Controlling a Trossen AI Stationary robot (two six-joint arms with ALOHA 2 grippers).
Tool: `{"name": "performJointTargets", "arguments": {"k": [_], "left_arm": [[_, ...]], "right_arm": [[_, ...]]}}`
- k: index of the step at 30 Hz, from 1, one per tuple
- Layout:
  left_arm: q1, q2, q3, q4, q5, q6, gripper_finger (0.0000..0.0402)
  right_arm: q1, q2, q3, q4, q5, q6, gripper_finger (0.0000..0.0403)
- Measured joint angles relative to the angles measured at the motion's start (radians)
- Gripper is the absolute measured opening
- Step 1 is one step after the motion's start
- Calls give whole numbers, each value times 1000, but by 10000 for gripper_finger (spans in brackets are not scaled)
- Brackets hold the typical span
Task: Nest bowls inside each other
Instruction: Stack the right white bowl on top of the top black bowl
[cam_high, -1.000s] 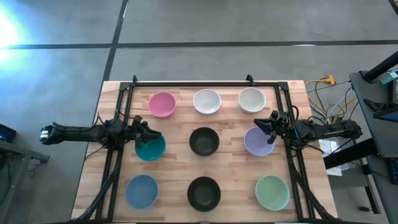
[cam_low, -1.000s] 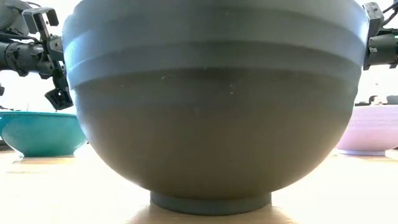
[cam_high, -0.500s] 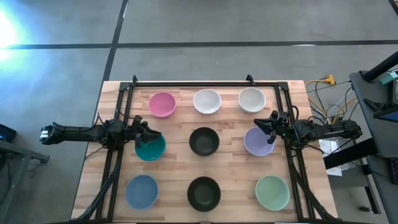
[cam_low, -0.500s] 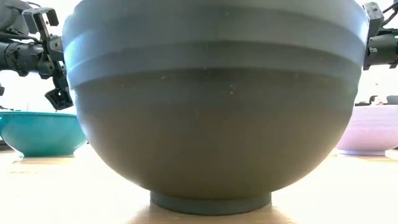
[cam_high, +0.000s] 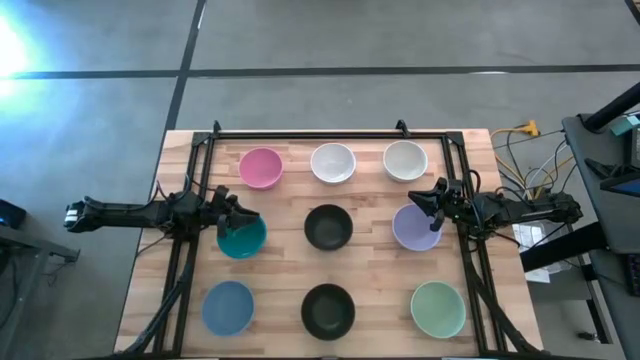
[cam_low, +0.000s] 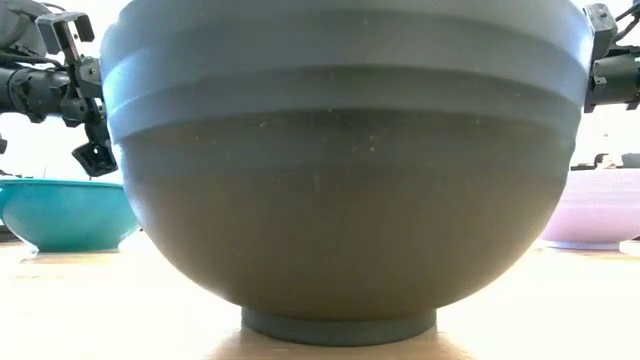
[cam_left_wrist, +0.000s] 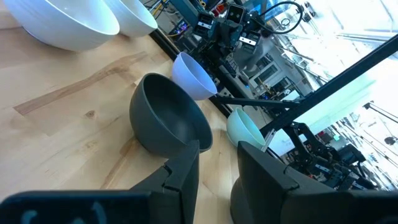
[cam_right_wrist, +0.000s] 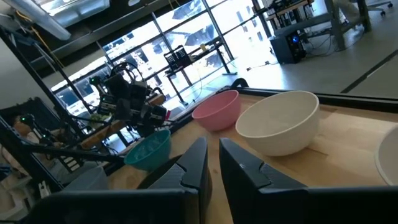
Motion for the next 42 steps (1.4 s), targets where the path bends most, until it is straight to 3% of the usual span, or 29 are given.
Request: {"name": "performJointTargets", "arguments": {"k": [9,13,21,25,29,34,36,38,42], "left_arm": [[0,0,0,1,-5,-2,95],[1,-1,0,63,-109,-74,95],[1,-4,0,91,-146,-78,95],[1,0,0,207,-182,-39,95],[1,20,0,463,-137,94,95],[-1,60,-1,791,-55,187,95],[0,72,-1,830,-55,222,95],[2,82,5,868,-55,365,95],[2,107,58,866,-57,526,95]], "right_arm": [[0,0,0,7,0,9,38],[0,0,0,67,0,100,38],[0,0,0,168,0,171,38],[0,7,0,248,-11,168,38],[0,32,0,447,-100,47,38],[0,103,0,794,-321,-147,38],[0,139,0,880,-367,-216,38],[0,169,0,922,-394,-296,38],[0,225,11,1021,-376,-391,38]]}}
